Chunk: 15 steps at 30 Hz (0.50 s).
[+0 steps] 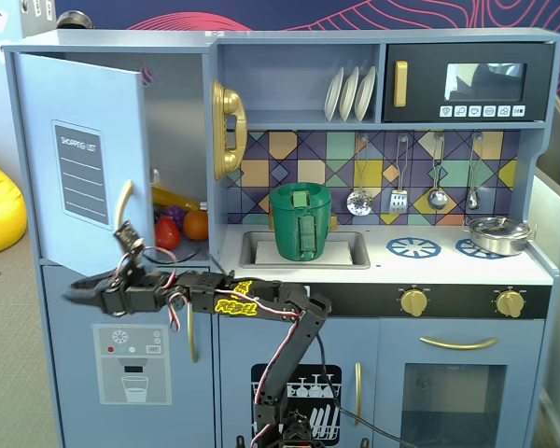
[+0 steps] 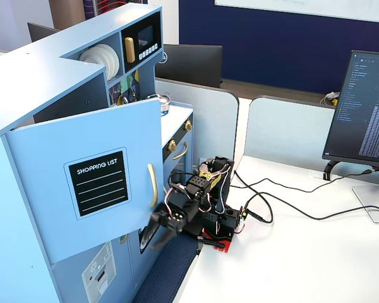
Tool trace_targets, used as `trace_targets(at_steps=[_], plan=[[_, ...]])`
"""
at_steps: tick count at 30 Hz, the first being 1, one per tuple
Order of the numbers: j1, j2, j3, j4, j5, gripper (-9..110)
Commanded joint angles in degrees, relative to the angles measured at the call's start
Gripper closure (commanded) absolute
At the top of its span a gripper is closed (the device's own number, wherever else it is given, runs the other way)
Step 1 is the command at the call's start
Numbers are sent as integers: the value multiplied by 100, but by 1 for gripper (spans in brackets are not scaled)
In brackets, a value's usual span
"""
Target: Close the left cabinet door
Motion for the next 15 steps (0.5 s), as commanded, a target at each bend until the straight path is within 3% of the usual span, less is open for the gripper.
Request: trace_targets(at_steps=[1,15], plan=[[756,536,-26,62,70,102],[2988,888,176,62,-220,102]])
